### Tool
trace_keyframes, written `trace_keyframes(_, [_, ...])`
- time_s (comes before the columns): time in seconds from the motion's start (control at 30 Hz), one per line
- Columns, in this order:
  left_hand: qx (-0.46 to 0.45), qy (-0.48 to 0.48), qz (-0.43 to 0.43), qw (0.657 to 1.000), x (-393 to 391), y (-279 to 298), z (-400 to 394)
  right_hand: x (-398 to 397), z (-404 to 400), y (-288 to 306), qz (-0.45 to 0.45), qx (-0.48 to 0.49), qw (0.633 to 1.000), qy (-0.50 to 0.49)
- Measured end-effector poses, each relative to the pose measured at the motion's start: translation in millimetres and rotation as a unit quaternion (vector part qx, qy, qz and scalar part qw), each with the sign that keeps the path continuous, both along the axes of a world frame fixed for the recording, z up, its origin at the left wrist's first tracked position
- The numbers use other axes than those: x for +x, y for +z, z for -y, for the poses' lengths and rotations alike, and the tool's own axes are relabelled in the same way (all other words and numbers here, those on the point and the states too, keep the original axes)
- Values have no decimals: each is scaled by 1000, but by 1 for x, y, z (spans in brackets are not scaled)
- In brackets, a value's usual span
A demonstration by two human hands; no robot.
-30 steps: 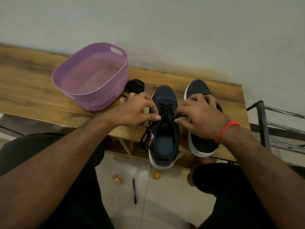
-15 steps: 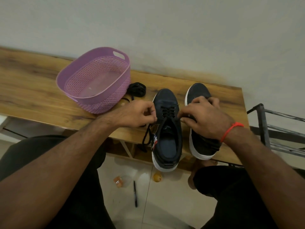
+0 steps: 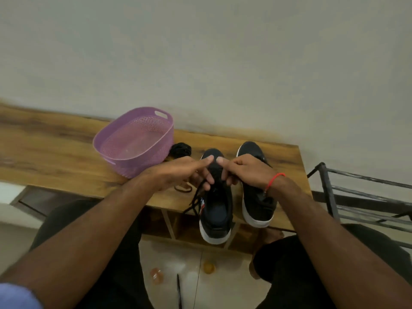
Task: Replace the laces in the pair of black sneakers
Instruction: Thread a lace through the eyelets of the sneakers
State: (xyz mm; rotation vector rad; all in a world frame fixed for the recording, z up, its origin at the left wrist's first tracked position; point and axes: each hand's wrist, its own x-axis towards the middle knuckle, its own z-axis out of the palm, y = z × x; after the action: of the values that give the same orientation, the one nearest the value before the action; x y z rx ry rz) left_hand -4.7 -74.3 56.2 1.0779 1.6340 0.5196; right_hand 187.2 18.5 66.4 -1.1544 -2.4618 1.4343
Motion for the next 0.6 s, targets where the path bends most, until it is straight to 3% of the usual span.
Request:
trace_keyframes(0.1, [14,73,56,996,5,31,4,3,5,24,-96,-83,988,-90])
trace_keyframes(0.23, [65,123,154,978,10,85,9,0,9,69,-150,-150,967,-142])
trace_keyframes(0.6, [209,192,248,926,19,214,20,13,11,202,-240,-80,958,-139])
